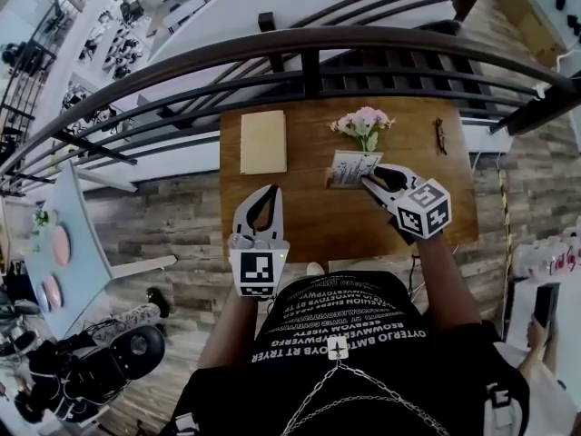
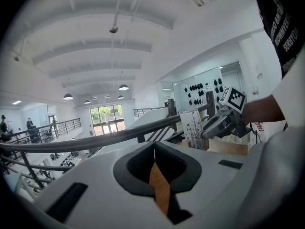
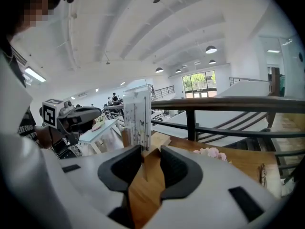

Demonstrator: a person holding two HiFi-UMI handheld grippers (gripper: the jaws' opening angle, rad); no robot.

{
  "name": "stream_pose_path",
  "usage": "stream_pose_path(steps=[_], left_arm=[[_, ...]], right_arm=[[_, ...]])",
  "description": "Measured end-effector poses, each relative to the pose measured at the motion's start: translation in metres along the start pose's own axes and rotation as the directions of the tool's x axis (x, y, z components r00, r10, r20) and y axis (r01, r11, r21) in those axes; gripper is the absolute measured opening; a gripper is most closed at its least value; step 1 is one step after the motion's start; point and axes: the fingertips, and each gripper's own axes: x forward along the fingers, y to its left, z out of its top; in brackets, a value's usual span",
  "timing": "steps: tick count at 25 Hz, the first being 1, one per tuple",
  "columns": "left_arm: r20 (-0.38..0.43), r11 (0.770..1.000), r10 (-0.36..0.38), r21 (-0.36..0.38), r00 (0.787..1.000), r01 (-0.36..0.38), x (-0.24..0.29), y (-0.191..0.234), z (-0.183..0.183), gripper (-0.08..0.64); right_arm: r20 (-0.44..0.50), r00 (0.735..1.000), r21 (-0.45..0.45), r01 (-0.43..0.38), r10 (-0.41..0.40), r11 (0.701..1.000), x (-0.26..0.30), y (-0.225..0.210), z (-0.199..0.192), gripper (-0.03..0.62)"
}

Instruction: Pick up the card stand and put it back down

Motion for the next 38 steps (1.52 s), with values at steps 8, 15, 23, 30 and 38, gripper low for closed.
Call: stream_pose_path(steps=[8, 15, 23, 30, 38], left_arm=[[0.007, 1.0, -0.003, 0.001, 1.0, 0.003, -0.004, -0.008, 0.004, 0.029], [0.015, 1.0, -0.009, -0.002, 1.0, 0.009, -0.007, -0.015, 0.003, 0.029], [0.001, 1.0, -0.02, 0.013, 1.0, 0.02, -0.007, -0.02, 0.005, 0.029], [-0.012, 0.999, -0.024, 0.022, 1.0, 0.024, -0.006, -0.022, 0.006, 0.029], [-0.037, 1.0, -0.018, 0.022, 0.999, 0.019, -0.001, -0.024, 0.001, 0.029]], right_arm=[[0.04, 0.999, -0.028, -0.001, 0.002, 1.0, -0.024, 0.006, 0.028, 0.135], [0.062, 0.998, -0.034, 0.0, 0.002, 0.999, -0.032, 0.009, 0.031, 0.135], [0.065, 0.998, 0.015, -0.009, 0.008, 1.0, -0.029, 0.006, 0.013, 0.133], [0.053, 0.999, 0.065, 0.001, -0.004, 0.998, -0.016, -0.008, -0.01, 0.135], [0.005, 1.0, 0.063, 0.01, -0.011, 0.998, 0.006, -0.021, -0.05, 0.134]])
